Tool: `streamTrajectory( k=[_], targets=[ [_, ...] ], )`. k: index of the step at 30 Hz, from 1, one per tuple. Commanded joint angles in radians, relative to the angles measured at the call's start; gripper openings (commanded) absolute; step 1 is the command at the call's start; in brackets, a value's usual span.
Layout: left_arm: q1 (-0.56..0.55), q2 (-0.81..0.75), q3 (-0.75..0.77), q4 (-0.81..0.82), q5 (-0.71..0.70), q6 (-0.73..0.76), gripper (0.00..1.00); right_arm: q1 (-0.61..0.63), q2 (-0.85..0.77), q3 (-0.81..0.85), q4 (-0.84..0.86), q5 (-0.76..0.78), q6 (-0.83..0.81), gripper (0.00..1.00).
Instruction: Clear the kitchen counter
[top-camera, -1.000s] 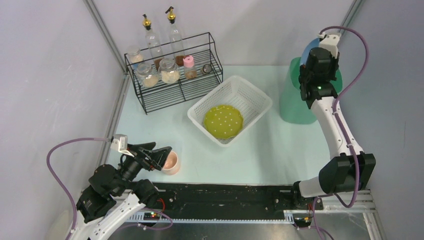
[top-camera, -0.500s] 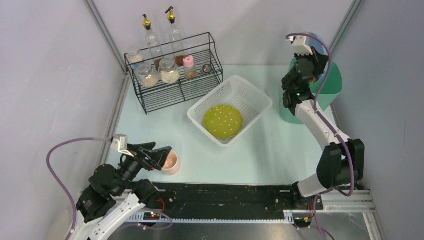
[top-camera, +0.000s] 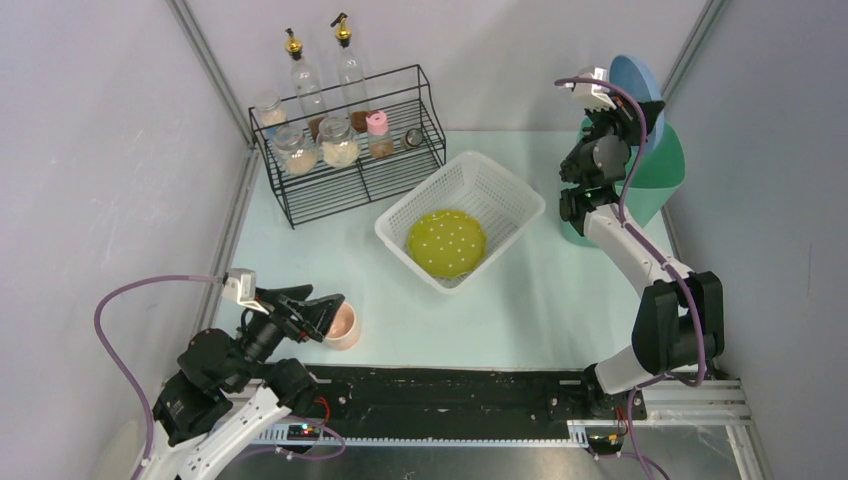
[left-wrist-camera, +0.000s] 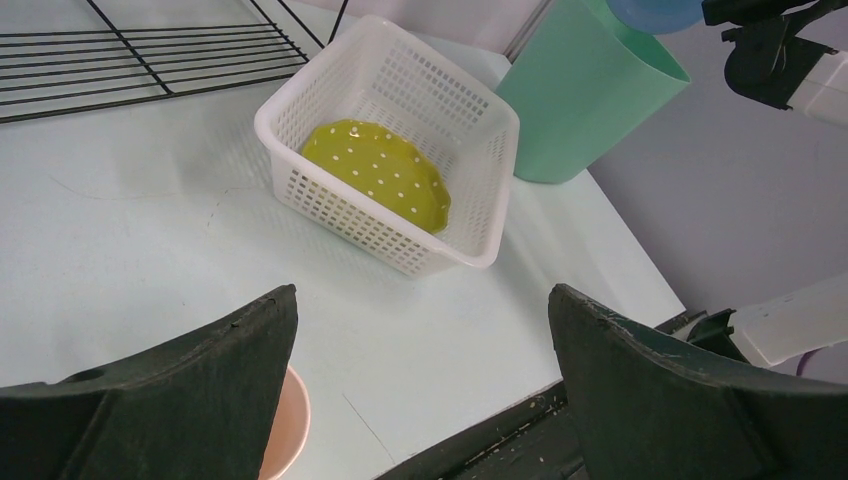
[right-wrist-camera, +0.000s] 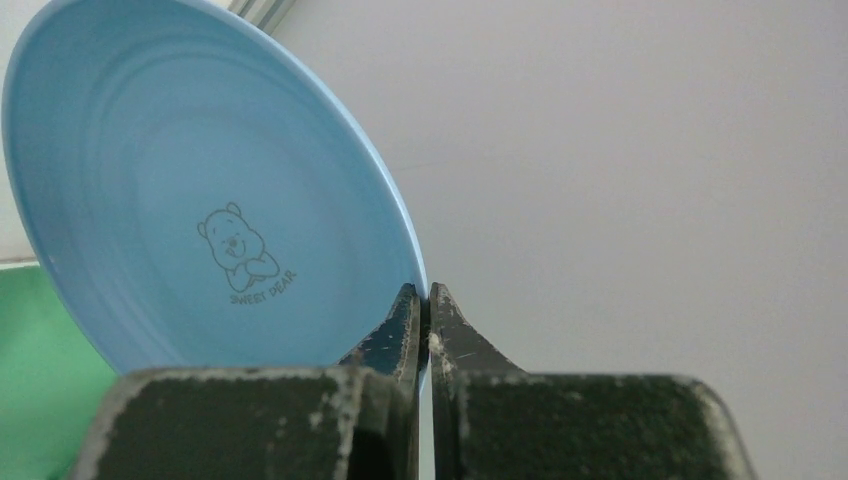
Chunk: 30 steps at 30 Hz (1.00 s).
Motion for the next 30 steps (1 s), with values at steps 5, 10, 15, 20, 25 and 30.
streamTrajectory(
  k=[5, 10, 15, 20, 25, 30],
  targets=[
    [-0.003, -0.173, 0.000, 0.021, 0.012, -0.006, 0.98, 0.003, -0.041, 0.005, 0.126, -0.026, -0.037, 0.00],
    [-0.003, -0.172, 0.000, 0.021, 0.010, -0.006, 0.98, 0.020, -0.095, 0.005, 0.095, -0.035, 0.019, 0.00],
    [-0.003, -0.169, 0.000, 0.020, 0.007, -0.006, 0.98, 0.074, -0.129, 0.037, 0.068, -0.038, 0.053, 0.00],
    [-0.003, -0.165, -0.001, 0.019, 0.002, -0.008, 0.98, 0.163, -0.143, 0.084, 0.097, -0.040, 0.018, 0.00],
    [-0.004, -0.158, 0.000, 0.020, -0.003, -0.008, 0.98, 0.293, -0.161, 0.141, -0.043, -0.034, 0.116, 0.00],
    [-0.003, -0.150, -0.001, 0.020, -0.006, -0.008, 0.98, 0.385, -0.190, 0.193, -0.283, -0.018, 0.366, 0.00]
  ],
)
